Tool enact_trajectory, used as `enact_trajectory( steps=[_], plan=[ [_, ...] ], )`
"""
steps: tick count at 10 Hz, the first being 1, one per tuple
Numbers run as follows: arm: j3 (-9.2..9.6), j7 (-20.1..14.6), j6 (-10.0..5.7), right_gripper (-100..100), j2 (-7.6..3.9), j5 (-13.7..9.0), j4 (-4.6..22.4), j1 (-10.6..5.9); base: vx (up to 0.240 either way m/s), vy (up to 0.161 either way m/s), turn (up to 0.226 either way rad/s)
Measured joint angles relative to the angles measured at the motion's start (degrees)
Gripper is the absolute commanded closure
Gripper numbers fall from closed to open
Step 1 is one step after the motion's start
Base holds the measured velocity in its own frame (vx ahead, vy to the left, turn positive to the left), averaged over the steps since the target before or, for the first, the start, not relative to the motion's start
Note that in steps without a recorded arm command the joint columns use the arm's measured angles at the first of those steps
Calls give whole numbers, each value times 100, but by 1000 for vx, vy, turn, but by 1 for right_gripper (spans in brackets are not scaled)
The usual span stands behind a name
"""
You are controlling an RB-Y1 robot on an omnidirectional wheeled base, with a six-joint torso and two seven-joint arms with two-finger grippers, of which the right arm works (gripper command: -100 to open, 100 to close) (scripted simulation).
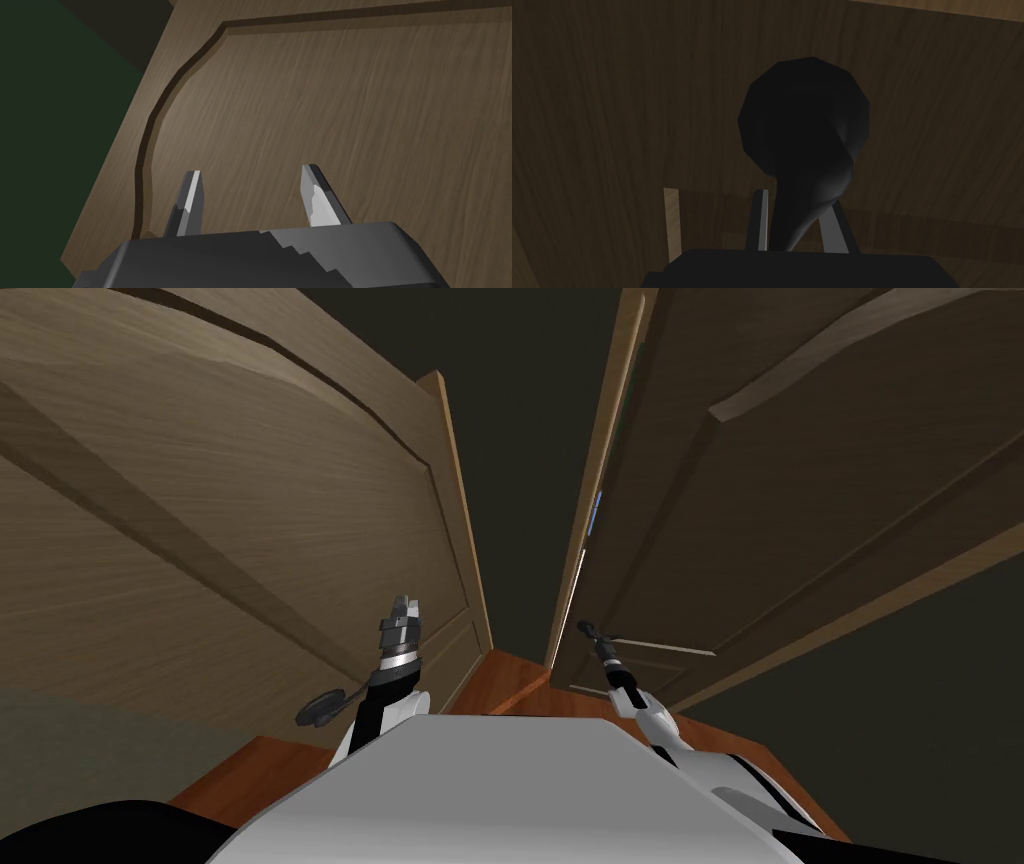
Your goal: Pull the door open
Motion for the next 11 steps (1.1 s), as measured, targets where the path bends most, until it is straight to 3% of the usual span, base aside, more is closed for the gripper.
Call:
enact_trajectory(
  steps=[3, 10, 11],
  plan=[
    [138, -154, -37, 100, -48, 79, -92, 124, -160, -51, 72],
    [567, -678, -468, 100, -326, 343, -168, 305, -204, -76, 82],
    [591, -698, -474, 100, -309, 355, -161, 329, -184, -54, 152]
  ],
)
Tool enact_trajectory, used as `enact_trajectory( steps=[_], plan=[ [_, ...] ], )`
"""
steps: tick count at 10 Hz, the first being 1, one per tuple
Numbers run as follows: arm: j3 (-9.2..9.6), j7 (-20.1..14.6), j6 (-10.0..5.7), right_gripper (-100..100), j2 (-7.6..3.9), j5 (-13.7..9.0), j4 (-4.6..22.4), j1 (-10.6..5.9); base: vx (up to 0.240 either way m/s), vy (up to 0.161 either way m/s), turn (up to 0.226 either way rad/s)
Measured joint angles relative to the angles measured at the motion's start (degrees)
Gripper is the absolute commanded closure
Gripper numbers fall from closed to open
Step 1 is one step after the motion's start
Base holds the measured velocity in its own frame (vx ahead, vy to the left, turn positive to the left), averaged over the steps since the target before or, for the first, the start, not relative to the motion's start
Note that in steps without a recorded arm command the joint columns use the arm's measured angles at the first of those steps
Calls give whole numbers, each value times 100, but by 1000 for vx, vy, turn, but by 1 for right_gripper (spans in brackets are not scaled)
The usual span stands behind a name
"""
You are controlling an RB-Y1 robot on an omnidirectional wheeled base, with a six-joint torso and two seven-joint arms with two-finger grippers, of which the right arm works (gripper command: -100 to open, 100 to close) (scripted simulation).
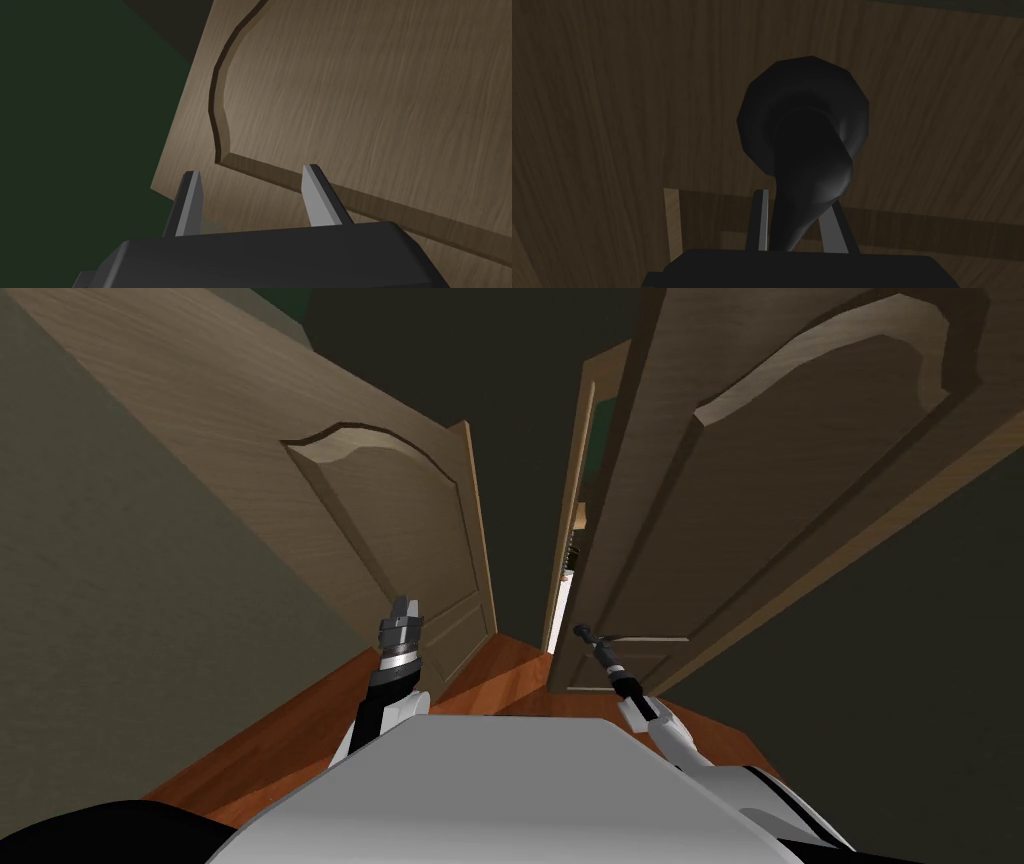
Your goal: Pull the door open
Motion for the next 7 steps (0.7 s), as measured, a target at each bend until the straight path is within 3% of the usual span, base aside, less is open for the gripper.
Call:
enact_trajectory(
  steps=[3, 4, 6, 7],
  plan=[
    [131, -219, -377, 100, -198, 89, 50, 150, -234, -89, 130],
    [183, -309, -403, 100, -274, 122, -134, 319, -146, -86, 72],
    [271, -422, -597, 100, -340, 179, -41, 370, -175, -95, 104],
    [306, -482, -658, 100, -394, 203, -139, 460, -174, -85, 71]
  ],
)
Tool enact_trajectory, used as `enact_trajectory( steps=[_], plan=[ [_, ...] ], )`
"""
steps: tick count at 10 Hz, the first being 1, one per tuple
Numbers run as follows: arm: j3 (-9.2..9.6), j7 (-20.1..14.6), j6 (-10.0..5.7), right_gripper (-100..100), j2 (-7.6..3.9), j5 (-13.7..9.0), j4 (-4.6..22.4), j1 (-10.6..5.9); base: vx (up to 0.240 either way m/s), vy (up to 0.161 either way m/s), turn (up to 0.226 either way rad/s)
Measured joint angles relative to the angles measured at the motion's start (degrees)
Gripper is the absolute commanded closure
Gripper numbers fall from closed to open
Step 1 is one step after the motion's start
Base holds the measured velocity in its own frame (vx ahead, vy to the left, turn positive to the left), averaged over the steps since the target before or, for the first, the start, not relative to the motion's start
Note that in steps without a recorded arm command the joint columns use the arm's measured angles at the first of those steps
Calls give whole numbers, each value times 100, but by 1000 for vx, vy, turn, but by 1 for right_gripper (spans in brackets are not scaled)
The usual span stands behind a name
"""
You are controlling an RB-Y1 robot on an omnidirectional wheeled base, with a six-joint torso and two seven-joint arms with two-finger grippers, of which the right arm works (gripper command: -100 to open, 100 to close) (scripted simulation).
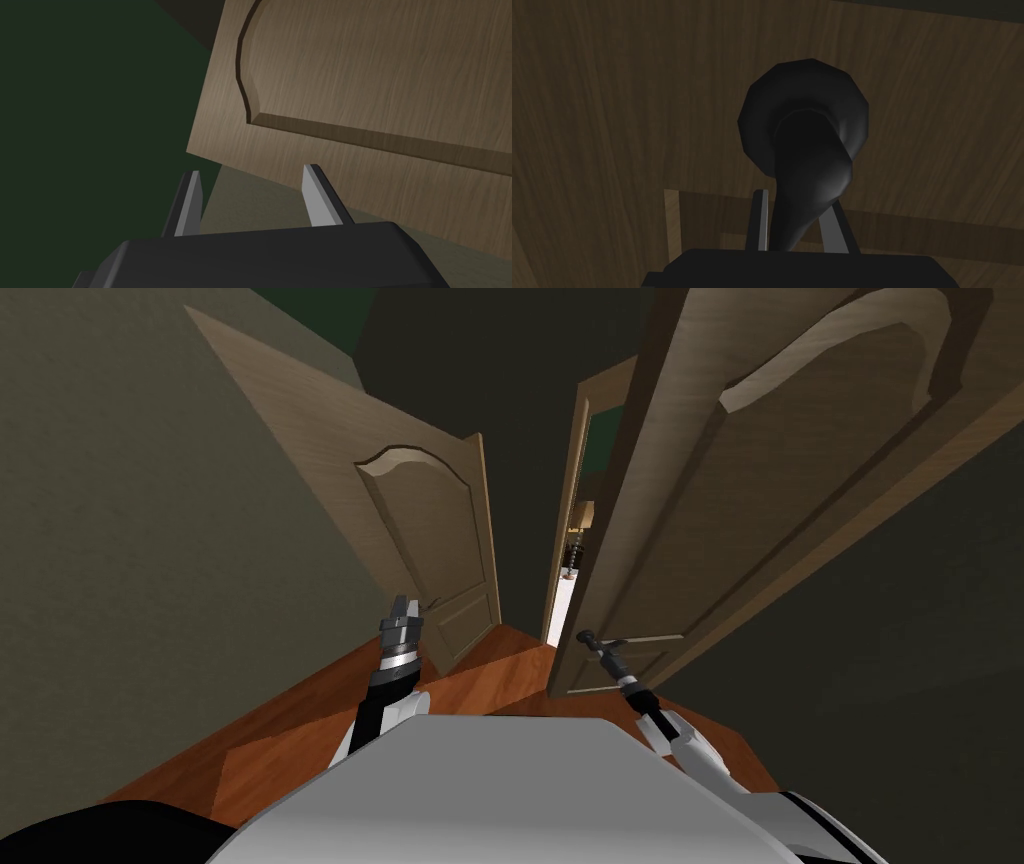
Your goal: Pull the door open
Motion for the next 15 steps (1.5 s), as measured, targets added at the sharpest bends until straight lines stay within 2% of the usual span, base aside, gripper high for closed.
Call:
enact_trajectory(
  steps=[1, 2, 3, 4, 6, 8, 9, 10, 12, 15],
  plan=[
    [38, -48, -123, 100, -30, 25, 104, -25, -69, -27, 16],
    [52, -59, -152, 100, -22, 33, 131, -18, -153, -55, 206],
    [56, -89, -296, 100, -69, 36, 294, -39, -185, -97, 182],
    [45, -120, -299, 100, -115, 30, 94, 119, -138, -74, 90],
    [75, -158, -479, 100, -147, 52, 245, 123, -131, -66, 117],
    [73, -207, -624, 100, -221, 54, 215, 261, -137, -73, 128],
    [86, -224, -736, 100, -238, 64, 318, 254, -144, -82, 175],
    [88, -265, -809, 100, -297, 65, 251, 370, -141, -67, 110],
    [103, -295, -1013, 100, -336, 80, 391, 390, -97, -51, 67],
    [105, -326, -1127, 100, -373, 81, 419, 445, -188, -89, 195]
  ],
)
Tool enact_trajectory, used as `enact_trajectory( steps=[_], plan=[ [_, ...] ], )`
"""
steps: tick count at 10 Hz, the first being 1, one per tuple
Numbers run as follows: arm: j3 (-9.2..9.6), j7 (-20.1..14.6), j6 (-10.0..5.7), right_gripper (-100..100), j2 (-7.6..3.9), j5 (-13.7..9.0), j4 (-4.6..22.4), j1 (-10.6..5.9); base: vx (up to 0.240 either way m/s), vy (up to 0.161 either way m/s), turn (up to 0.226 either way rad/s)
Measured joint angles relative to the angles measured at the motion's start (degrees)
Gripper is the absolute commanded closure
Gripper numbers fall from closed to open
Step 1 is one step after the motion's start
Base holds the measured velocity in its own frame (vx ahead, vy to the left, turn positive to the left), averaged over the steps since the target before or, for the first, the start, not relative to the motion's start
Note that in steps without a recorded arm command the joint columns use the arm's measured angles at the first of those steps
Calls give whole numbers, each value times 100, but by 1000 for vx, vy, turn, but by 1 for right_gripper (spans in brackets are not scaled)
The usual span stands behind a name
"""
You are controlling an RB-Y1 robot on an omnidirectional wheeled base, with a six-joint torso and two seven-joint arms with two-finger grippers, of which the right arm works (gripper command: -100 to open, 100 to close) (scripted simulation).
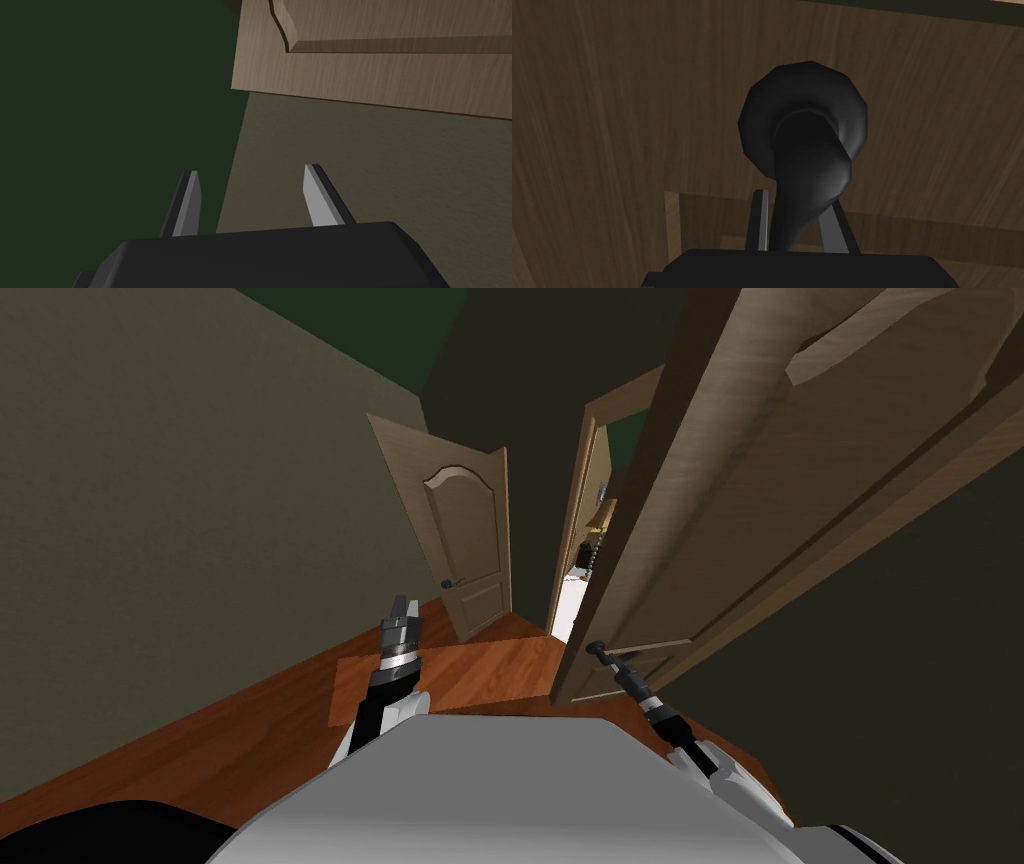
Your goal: Pull the door open
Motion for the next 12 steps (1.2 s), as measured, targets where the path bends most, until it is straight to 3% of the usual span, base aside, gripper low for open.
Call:
enact_trajectory(
  steps=[1, 2, 4, 7, 12],
  plan=[
    [3, -19, -51, 100, -28, 3, 8, 28, -164, -84, 136],
    [19, -16, -200, 100, -23, 17, 230, -48, -189, -109, 174],
    [14, -40, -284, 100, -74, 13, 114, 121, -214, -99, 194],
    [27, -72, -498, 100, -126, 24, 220, 197, -149, -77, 94],
    [30, -82, -570, 100, -140, 19, 232, 237, -183, -88, 176]
  ],
)
